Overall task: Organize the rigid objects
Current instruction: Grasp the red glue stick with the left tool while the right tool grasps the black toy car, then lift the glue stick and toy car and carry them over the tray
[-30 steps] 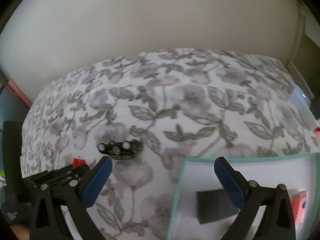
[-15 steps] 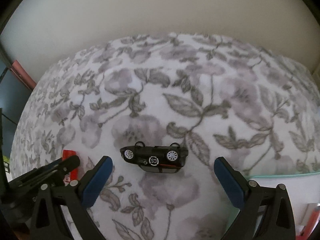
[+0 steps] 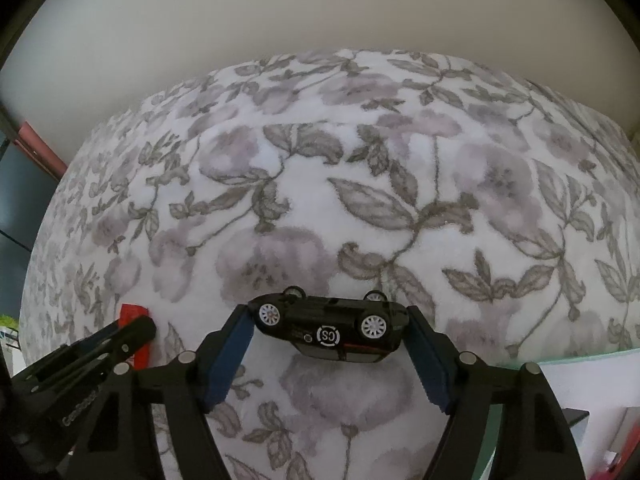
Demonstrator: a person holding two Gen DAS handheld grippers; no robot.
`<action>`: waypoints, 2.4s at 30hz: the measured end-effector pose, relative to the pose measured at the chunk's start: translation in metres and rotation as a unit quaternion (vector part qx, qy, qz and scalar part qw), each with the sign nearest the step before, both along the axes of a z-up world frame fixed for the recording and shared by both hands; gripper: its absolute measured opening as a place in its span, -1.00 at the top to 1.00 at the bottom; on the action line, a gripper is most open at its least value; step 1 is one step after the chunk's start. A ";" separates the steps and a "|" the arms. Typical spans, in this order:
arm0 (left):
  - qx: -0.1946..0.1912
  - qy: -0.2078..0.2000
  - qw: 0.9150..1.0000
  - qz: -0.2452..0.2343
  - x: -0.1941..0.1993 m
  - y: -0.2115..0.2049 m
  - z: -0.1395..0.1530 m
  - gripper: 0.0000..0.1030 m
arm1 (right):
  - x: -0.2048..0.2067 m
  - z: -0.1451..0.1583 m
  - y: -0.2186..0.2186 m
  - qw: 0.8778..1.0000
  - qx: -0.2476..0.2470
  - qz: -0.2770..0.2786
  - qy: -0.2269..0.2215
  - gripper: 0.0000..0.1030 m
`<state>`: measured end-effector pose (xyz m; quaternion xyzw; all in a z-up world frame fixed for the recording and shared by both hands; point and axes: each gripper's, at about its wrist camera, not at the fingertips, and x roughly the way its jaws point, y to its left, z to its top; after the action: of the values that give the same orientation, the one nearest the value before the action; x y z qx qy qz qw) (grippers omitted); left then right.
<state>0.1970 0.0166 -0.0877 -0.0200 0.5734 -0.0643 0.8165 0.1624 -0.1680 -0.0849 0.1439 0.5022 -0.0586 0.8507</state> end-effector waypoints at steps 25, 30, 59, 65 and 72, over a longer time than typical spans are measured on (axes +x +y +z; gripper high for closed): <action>0.023 -0.053 0.995 -0.081 -0.068 -0.056 0.058 0.59 | -0.125 0.083 -0.020 0.995 0.040 -0.027 -0.087 -0.51; 0.035 -0.068 0.992 -0.098 -0.085 -0.070 0.070 0.59 | -0.150 0.088 -0.029 0.994 0.047 -0.034 -0.090 -0.51; 0.007 -0.128 0.968 -0.215 -0.170 -0.146 0.116 0.59 | -0.260 0.088 -0.100 0.991 0.004 -0.122 -0.056 -0.51; 0.014 -0.114 0.961 -0.250 -0.181 -0.179 0.106 0.59 | -0.264 0.075 -0.117 0.991 0.000 -0.131 -0.030 -0.51; 0.021 -0.100 0.956 -0.275 -0.185 -0.208 0.095 0.59 | -0.269 0.070 -0.140 0.988 -0.001 -0.151 -0.019 -0.51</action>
<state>0.0124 -0.1913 0.0076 0.1623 0.4737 -0.2760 0.8204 -0.1069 -0.3077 -0.0153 0.2184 0.4584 -0.1843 0.8415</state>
